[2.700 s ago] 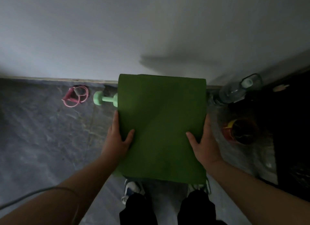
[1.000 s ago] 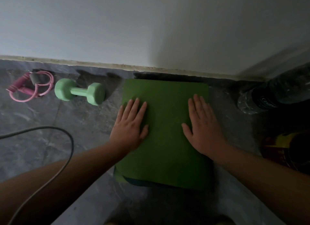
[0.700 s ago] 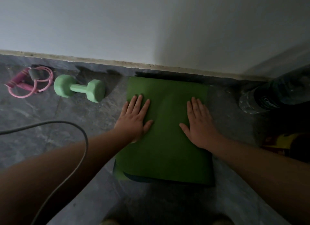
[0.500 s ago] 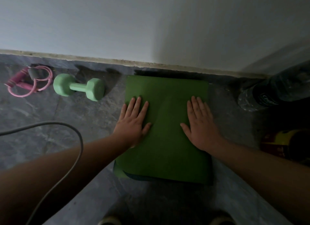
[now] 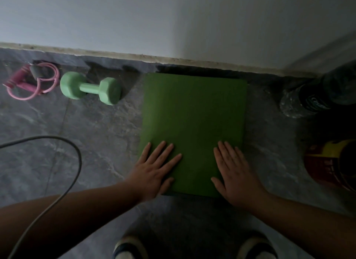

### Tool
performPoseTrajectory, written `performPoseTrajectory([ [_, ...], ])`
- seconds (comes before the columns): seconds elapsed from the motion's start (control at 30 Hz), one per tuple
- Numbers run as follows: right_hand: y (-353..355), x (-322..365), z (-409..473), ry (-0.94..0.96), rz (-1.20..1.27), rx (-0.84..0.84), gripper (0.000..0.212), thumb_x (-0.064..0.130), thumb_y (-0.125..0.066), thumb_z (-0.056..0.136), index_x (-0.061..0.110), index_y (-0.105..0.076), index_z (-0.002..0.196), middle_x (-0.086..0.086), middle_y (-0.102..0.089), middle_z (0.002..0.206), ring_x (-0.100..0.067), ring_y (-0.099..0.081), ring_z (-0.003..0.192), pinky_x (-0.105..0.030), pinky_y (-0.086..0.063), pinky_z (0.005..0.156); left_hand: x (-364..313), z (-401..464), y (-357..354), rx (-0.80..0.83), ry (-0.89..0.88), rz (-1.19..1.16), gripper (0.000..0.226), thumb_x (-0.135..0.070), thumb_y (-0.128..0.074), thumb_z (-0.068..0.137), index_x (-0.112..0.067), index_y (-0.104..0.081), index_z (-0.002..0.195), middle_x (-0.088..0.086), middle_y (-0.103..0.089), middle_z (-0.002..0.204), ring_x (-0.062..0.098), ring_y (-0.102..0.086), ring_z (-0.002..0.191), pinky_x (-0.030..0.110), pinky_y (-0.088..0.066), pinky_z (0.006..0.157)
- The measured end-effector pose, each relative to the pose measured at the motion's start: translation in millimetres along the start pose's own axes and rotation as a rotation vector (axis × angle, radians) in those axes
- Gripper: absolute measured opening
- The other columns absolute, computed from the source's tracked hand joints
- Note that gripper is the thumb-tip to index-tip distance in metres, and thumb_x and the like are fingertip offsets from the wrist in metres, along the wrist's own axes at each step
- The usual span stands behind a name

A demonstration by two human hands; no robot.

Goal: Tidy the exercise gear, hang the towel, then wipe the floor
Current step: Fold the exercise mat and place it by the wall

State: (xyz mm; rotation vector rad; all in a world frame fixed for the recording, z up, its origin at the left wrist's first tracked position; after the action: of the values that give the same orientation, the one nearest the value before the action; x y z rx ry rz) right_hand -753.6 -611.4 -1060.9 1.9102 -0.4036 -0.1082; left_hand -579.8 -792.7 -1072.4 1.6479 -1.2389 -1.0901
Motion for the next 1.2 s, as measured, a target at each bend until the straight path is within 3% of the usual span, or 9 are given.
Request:
performPoseTrajectory([
  [0.2, 3.9, 0.4, 3.1, -0.028, -0.005, 0.057, 0.082, 0.054, -0.043, 0.092, 0.0, -0.025, 0.152, -0.02, -0.02, 0.161, -0.034, -0.017, 0.149, -0.05, -0.018, 0.12, -0.8, 2.1, 1.0, 0.079, 0.023, 0.006, 0.072, -0.055, -0.039, 0.093, -0.028, -0.019, 0.156, 0.011, -0.025, 0.16, 0.036, -0.02, 0.148, 0.062, -0.02, 0.115],
  [0.3, 27.6, 1.6, 0.2, -0.027, 0.02, 0.103, 0.079, 0.053, -0.037, 0.093, 0.002, -0.027, 0.152, -0.018, -0.024, 0.16, -0.034, -0.023, 0.147, -0.048, -0.02, 0.12, 0.1, 0.8, 22.7, 0.198, 0.071, -0.073, 0.073, -0.051, -0.038, 0.094, -0.034, -0.003, 0.156, 0.011, -0.02, 0.163, 0.036, -0.016, 0.149, 0.059, -0.023, 0.117],
  [0.37, 59.0, 3.3, -4.4, -0.048, 0.064, 0.116, 0.075, 0.049, -0.032, 0.092, 0.004, -0.027, 0.152, -0.017, -0.028, 0.159, -0.033, -0.028, 0.145, -0.045, -0.021, 0.12, 2.0, -6.1, 50.3, 0.303, 0.195, -0.17, 0.08, -0.042, -0.044, 0.095, -0.033, 0.01, 0.154, 0.011, -0.011, 0.165, 0.034, -0.011, 0.151, 0.05, -0.018, 0.121],
  [0.43, 101.5, 9.7, -13.8, -0.096, 0.107, 0.113, 0.073, 0.044, -0.034, 0.095, 0.005, -0.021, 0.154, -0.016, -0.025, 0.16, -0.032, -0.023, 0.147, -0.043, -0.02, 0.121, 0.7, -23.7, 89.1, 0.351, 0.349, -0.263, 0.082, -0.036, -0.048, 0.095, -0.028, 0.006, 0.156, 0.011, -0.01, 0.165, 0.034, -0.01, 0.151, 0.046, -0.017, 0.122],
  [0.67, 320.3, 71.6, -77.3, -0.057, 0.228, 0.08, 0.072, 0.039, -0.035, 0.102, 0.008, -0.001, 0.157, -0.012, -0.004, 0.165, -0.027, -0.001, 0.152, -0.036, -0.002, 0.124, -37.6, -134.1, 294.8, 0.231, 0.551, -0.465, 0.075, -0.028, -0.05, 0.095, -0.022, -0.009, 0.157, 0.008, -0.024, 0.162, 0.028, -0.022, 0.148, 0.043, -0.02, 0.12],
  [0.9, 578.4, 148.1, -154.7, 0.15, 0.317, -0.044, 0.073, 0.027, -0.049, 0.096, 0.004, -0.015, 0.155, -0.017, -0.018, 0.162, -0.033, -0.017, 0.149, -0.034, -0.007, 0.122, -63.1, -268.5, 537.6, 0.007, 0.832, -0.597, 0.066, -0.031, -0.053, 0.095, -0.022, -0.026, 0.154, 0.01, -0.042, 0.153, 0.031, -0.043, 0.136, 0.042, -0.034, 0.112],
  [1.07, 733.4, 205.9, -204.7, 0.325, 0.347, -0.136, 0.07, 0.023, -0.048, 0.094, 0.006, -0.018, 0.155, -0.016, -0.021, 0.161, -0.031, -0.017, 0.149, -0.031, -0.008, 0.12, -89.3, -379.5, 671.5, -0.172, 1.014, -0.592, 0.063, -0.034, -0.05, 0.097, -0.022, -0.026, 0.154, 0.007, -0.038, 0.155, 0.028, -0.038, 0.139, 0.041, -0.031, 0.114],
  [1.2, 816.8, 272.6, -253.3, 0.507, 0.334, -0.192, 0.063, 0.022, -0.046, 0.1, 0.006, -0.02, 0.155, -0.015, -0.022, 0.161, -0.03, -0.014, 0.15, -0.033, -0.007, 0.119, -125.1, -480.6, 748.5, -0.369, 1.142, -0.524, 0.062, -0.039, -0.047, 0.098, -0.025, -0.024, 0.154, 0.002, -0.032, 0.159, 0.024, -0.03, 0.145, 0.042, -0.026, 0.117],
])
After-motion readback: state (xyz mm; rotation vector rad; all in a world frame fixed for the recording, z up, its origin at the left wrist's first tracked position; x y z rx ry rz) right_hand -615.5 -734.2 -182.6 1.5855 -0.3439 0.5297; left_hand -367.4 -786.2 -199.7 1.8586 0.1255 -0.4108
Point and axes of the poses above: each hand's wrist, its own z-axis towards the middle knuckle, its own y-axis out of the back of the hand, x = y × z, the point moved 5 cm from there along z, towards the middle knuckle
